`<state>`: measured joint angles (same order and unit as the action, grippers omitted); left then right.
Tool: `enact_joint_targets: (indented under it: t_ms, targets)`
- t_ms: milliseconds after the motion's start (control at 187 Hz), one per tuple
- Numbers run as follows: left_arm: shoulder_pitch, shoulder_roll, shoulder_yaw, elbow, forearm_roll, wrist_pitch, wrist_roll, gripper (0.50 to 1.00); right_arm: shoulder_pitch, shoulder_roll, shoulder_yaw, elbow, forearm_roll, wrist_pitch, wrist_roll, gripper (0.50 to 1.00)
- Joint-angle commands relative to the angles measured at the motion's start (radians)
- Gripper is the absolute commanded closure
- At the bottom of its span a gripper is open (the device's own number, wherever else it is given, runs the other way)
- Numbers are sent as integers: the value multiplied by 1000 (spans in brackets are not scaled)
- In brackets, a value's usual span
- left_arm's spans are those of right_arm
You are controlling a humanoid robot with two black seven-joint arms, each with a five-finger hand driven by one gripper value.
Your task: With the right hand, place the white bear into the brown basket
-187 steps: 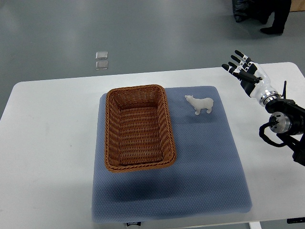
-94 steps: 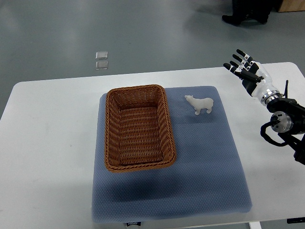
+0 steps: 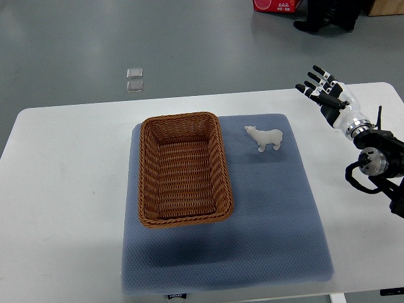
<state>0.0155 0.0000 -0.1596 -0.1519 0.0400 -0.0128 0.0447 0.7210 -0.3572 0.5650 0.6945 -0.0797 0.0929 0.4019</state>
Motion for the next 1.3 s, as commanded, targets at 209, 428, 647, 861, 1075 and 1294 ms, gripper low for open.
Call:
enact_joint_targets:
  t_ms: [209, 428, 647, 861, 1075, 1294]
  targets:
    - [0, 0, 0, 0, 0, 1, 0, 500, 5, 7, 3, 0, -75, -1, 0, 574]
    - [0, 0, 0, 0, 0, 1, 0, 500, 11, -2, 3, 0, -144, 2, -2, 574]
    - [1, 0, 0, 0, 0, 1, 0, 500, 17, -14, 4, 26, -357, 7, 0, 574]
    - [0, 0, 0, 0, 0, 1, 0, 500, 18, -26, -2, 66, -684, 22, 17, 574]
    - [0, 0, 0, 0, 0, 1, 0, 500, 40, -40, -14, 96, -980, 21, 18, 576]
    - [0, 0, 0, 0, 0, 1, 0, 500, 51, -43, -14, 97, -1186, 4, 14, 576]
